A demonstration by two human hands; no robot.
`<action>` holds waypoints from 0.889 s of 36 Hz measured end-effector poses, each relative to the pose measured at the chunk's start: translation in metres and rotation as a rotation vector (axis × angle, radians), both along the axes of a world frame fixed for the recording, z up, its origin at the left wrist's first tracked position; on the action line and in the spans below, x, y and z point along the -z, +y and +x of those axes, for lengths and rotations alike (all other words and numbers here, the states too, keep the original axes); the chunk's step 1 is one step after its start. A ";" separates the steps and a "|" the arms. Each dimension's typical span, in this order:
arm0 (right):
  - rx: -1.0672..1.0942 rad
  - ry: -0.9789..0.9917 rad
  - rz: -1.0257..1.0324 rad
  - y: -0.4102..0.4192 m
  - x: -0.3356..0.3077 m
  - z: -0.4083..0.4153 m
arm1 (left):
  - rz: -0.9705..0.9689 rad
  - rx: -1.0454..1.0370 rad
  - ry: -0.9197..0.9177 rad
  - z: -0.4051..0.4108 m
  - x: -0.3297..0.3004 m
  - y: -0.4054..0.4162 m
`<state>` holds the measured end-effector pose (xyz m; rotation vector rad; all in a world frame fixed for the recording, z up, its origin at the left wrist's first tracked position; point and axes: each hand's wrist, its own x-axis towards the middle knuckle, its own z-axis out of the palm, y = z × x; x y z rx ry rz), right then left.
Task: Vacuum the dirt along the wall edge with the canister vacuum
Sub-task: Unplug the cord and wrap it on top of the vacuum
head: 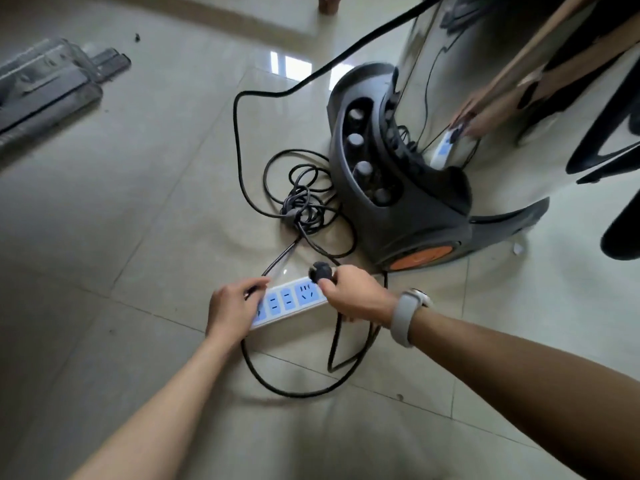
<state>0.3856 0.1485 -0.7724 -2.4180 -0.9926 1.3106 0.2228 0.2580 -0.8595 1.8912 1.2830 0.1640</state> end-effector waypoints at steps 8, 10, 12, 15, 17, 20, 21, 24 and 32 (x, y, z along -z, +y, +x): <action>1.136 0.879 0.023 -0.023 -0.033 -0.019 | -0.309 -0.357 -0.049 -0.006 -0.055 -0.010; 1.348 1.017 0.075 -0.025 -0.059 -0.027 | -0.330 -0.367 -0.015 -0.017 -0.084 -0.009; 1.401 1.037 0.088 -0.027 -0.088 -0.033 | -0.336 -0.385 0.013 -0.028 -0.119 -0.006; 1.439 1.044 0.096 -0.027 -0.135 -0.040 | -0.362 -0.404 0.053 -0.038 -0.172 -0.005; 1.465 1.062 0.104 -0.029 -0.169 -0.043 | -0.402 -0.394 0.063 -0.041 -0.208 -0.009; 1.466 1.012 0.125 -0.033 -0.221 -0.047 | -0.433 -0.356 0.051 -0.041 -0.268 -0.019; 1.453 0.974 0.139 -0.036 -0.238 -0.047 | -0.427 -0.349 0.041 -0.040 -0.288 -0.023; 1.376 0.867 0.175 -0.044 -0.292 -0.047 | -0.452 -0.352 -0.074 -0.034 -0.354 -0.033; 0.837 0.658 0.349 -0.062 -0.443 -0.057 | -0.593 -0.345 -0.423 -0.031 -0.538 -0.051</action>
